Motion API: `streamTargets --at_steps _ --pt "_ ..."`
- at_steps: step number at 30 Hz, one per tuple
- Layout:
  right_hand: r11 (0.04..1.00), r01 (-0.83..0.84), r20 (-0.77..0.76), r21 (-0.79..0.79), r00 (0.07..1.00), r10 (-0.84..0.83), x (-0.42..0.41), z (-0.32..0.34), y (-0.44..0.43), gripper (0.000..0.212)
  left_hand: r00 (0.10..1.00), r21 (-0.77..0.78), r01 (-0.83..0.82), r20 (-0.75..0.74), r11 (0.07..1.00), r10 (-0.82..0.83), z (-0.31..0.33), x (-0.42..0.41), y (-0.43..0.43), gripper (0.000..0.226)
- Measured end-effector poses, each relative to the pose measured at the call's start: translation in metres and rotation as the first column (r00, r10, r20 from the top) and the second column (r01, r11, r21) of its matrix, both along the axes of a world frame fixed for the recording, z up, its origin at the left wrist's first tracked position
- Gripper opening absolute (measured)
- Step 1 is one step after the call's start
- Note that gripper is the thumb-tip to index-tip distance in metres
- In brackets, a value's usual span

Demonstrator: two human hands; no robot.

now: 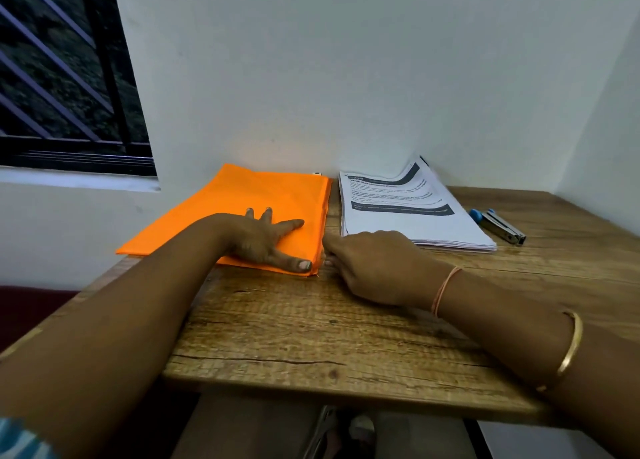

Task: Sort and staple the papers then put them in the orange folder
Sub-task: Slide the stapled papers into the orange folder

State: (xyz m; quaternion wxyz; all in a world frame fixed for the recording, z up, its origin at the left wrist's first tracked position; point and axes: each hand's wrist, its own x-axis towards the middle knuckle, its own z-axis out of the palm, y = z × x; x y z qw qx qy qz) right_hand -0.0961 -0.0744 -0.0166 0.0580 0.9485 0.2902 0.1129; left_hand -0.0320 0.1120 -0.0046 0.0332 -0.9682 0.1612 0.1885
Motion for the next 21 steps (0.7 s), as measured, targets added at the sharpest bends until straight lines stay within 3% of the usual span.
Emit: streamTargets --at_steps 11,16,21 --pt "0.987 0.158 0.049 0.030 0.986 -0.160 0.023 0.003 0.007 0.019 1.000 0.091 -0.007 -0.001 0.996 0.008 0.002 0.004 -0.003 0.113" --pt "0.982 0.189 0.083 -0.005 0.979 -0.188 0.038 0.008 0.008 0.026 0.999 0.100 -0.016 -0.034 0.995 0.019 0.005 0.002 -0.002 0.115" --pt "0.988 0.141 0.087 0.063 0.985 -0.147 0.044 0.007 0.010 0.023 0.999 0.162 -0.020 -0.046 0.987 0.028 0.004 -0.003 -0.003 0.111"
